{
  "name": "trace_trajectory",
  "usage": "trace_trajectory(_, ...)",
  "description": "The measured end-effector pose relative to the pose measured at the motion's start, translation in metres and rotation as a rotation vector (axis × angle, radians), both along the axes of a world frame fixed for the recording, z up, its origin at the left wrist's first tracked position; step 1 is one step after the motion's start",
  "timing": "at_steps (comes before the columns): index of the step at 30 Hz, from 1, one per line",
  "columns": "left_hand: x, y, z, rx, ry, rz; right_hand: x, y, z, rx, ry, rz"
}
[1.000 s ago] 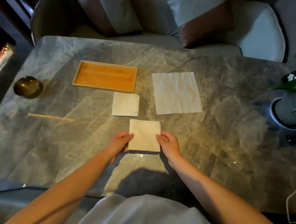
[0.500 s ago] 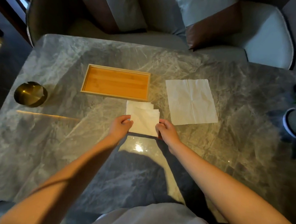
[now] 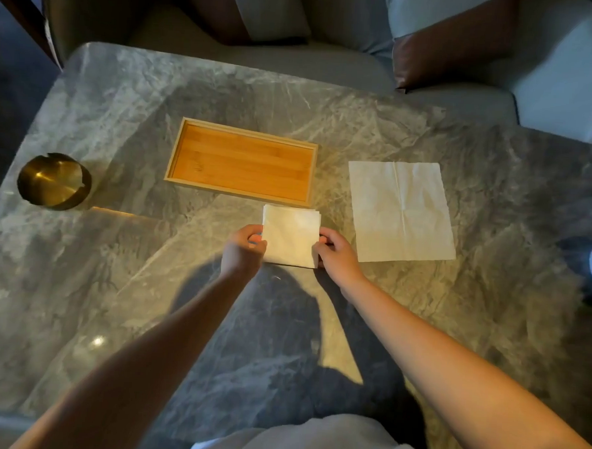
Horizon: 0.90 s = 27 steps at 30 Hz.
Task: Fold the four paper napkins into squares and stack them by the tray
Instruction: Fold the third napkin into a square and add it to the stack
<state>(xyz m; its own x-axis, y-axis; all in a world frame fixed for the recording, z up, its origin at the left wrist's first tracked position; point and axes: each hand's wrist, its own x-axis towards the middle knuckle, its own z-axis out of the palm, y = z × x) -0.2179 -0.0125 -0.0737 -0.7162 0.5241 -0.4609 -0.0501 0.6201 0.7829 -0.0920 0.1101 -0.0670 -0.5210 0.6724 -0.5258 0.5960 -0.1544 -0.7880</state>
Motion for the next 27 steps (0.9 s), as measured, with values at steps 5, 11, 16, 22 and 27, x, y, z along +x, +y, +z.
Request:
trace_trajectory(5, 0.000, -0.004, -0.008, -0.047, 0.016, 0.025, 0.000, 0.000, -0.008, 0.054, 0.002, -0.045)
trace_trajectory(11, 0.001, -0.006, -0.011, -0.081, 0.066, 0.015, -0.003, 0.002, -0.013, 0.063, 0.000, -0.074)
trace_trajectory(16, 0.001, -0.002, -0.010, -0.074, 0.109, -0.006, -0.005, 0.005, -0.014, 0.080, 0.012, -0.109)
trace_trajectory(22, -0.001, 0.004, -0.008, -0.074, 0.104, 0.017, -0.010, 0.007, -0.016, 0.145, -0.006, -0.142)
trace_trajectory(27, -0.004, 0.000, -0.013, -0.107, 0.125, 0.045, -0.013, 0.009, -0.014, 0.123, -0.017, -0.161)
